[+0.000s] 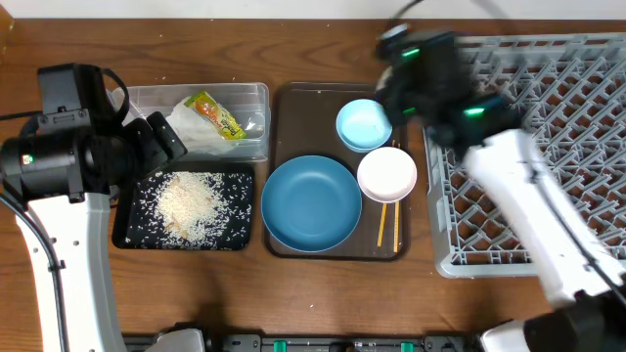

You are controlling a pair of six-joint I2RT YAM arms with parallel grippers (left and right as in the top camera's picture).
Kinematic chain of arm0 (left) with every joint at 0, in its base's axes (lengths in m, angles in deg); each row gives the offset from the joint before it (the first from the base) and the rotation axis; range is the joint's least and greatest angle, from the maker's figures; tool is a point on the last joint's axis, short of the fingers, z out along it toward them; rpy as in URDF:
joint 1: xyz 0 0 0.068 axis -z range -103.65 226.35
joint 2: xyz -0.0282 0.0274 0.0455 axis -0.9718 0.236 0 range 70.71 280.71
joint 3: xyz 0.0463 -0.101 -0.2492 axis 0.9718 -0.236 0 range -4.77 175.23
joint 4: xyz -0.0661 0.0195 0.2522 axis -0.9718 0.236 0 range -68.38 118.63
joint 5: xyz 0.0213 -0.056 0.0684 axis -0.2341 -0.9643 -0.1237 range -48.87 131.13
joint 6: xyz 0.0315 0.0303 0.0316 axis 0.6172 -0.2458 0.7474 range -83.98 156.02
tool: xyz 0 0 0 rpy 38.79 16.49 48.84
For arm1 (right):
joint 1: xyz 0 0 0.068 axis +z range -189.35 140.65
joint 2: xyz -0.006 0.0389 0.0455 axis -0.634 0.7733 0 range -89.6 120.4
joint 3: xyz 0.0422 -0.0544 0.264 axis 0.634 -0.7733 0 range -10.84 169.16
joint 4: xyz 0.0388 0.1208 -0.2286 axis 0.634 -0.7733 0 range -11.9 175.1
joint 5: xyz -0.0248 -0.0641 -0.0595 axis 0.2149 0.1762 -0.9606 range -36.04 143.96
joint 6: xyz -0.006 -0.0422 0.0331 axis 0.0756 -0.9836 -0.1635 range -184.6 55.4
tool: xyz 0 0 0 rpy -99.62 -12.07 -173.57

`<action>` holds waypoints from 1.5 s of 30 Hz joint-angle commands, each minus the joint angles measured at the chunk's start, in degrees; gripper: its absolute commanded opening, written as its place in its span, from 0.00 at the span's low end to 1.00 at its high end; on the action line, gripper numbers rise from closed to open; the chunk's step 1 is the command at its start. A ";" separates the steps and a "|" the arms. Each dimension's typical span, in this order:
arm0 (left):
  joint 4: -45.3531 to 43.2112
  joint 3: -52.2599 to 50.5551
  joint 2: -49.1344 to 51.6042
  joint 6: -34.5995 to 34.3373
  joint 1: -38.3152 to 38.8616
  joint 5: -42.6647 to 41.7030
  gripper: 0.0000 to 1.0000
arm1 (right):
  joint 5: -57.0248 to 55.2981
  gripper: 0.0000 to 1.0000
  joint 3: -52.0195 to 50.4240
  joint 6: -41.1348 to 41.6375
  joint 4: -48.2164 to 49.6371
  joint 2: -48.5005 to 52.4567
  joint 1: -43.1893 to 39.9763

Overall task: Sort waste into correct bins and load items into the dishwasher rack
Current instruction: 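Lift the white cup and carry it right over the dish rack, then lower the white cup into the rack and open the right gripper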

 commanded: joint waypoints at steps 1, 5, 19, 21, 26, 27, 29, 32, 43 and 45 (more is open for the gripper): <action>0.15 0.07 0.07 0.33 -0.31 0.90 0.96 | 21.90 0.01 0.24 -1.99 -1.51 1.31 -8.74; 0.15 0.07 0.07 0.33 -0.31 0.90 0.96 | 38.99 0.01 0.24 -5.84 -2.27 4.15 -17.92; 0.15 0.07 0.07 0.33 -0.31 0.90 0.96 | 50.18 0.01 0.24 -14.27 -3.74 14.32 -25.20; 0.15 0.07 0.07 0.33 -0.31 0.90 0.96 | 50.10 0.01 0.24 -14.56 -3.82 14.86 -25.20; 0.15 0.07 0.07 0.33 -0.31 0.90 0.96 | 50.16 0.01 0.20 -14.67 -4.09 16.81 -25.86; 0.15 0.07 0.07 0.33 -0.31 0.90 0.96 | 50.16 0.01 0.15 -14.67 -4.26 17.46 -26.12; 0.15 0.07 0.07 0.33 -0.31 0.90 0.96 | 50.58 0.01 0.13 -14.67 -4.96 18.67 -26.75; 0.15 0.07 0.07 0.33 -0.31 0.90 0.96 | 50.82 0.01 0.13 -14.75 -6.23 21.27 -27.67; 0.15 0.07 0.07 0.33 -0.31 0.90 0.96 | 53.72 0.01 0.15 -15.58 -8.98 24.46 -31.34; 0.15 0.07 0.07 0.33 -0.31 0.90 0.96 | 52.98 0.01 0.15 -16.26 -10.34 24.46 -32.35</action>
